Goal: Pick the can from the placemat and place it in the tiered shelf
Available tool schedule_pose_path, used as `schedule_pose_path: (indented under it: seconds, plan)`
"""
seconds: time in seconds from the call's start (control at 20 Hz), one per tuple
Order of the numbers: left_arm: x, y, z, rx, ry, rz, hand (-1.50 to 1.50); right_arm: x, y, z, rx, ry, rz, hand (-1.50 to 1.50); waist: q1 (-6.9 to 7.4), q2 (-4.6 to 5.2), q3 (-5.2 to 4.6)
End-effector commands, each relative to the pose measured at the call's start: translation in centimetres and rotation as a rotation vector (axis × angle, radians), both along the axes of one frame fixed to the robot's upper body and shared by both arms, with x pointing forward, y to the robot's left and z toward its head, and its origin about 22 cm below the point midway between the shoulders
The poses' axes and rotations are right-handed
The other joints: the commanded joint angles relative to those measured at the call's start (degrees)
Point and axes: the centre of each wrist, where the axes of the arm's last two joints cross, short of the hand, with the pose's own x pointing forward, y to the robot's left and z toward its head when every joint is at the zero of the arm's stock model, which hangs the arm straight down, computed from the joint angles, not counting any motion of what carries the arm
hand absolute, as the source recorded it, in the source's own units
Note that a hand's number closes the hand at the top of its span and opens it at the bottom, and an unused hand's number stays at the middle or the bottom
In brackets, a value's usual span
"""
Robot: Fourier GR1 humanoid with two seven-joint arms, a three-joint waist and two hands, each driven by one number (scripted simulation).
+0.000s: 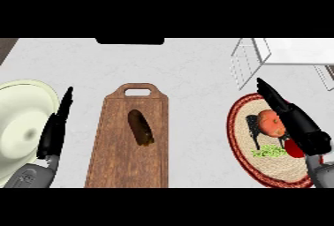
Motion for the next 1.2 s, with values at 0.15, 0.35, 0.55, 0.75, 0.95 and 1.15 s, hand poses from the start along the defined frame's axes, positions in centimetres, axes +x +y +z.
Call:
schedule_pose_path:
  seconds: [0.15,0.35,0.55,0.75,0.95,1.15]
  plan:
    - [0.2,-0.4,2.6,-0.169,-0.141,0.012,0.00,1.5,-5.6,3.8,0.187,-0.090,-0.301,1.50,0.72,-1.15,1.54]
    - [0.5,-1.9,3.5,-0.310,-0.140,0.026,0.00,0.0,-11.2,2.0,0.301,-0.055,-0.823,-1.50,-1.80,-1.43,1.55]
    - [0.1,-1.3,5.1,-0.329,-0.148,0.025,0.00,-3.0,-13.4,3.4,0.497,-0.174,-0.660,-1.50,-1.06,-1.23,1.63]
    - [-0.5,-1.7,6.0,-0.351,-0.117,-0.002,0.00,-5.1,-14.3,8.6,0.340,-0.143,-0.478,-1.50,-0.53,-1.11,1.54]
    - [-1.0,-1.0,6.2,-0.328,-0.148,0.002,0.00,-5.8,-14.0,11.6,0.012,0.030,-0.354,-1.50,-0.89,-1.35,1.42]
    - [-1.0,-0.8,6.7,-0.330,-0.147,0.001,0.00,-6.3,-12.1,14.1,-0.211,0.150,-0.294,-1.50,-0.78,-1.23,1.40]
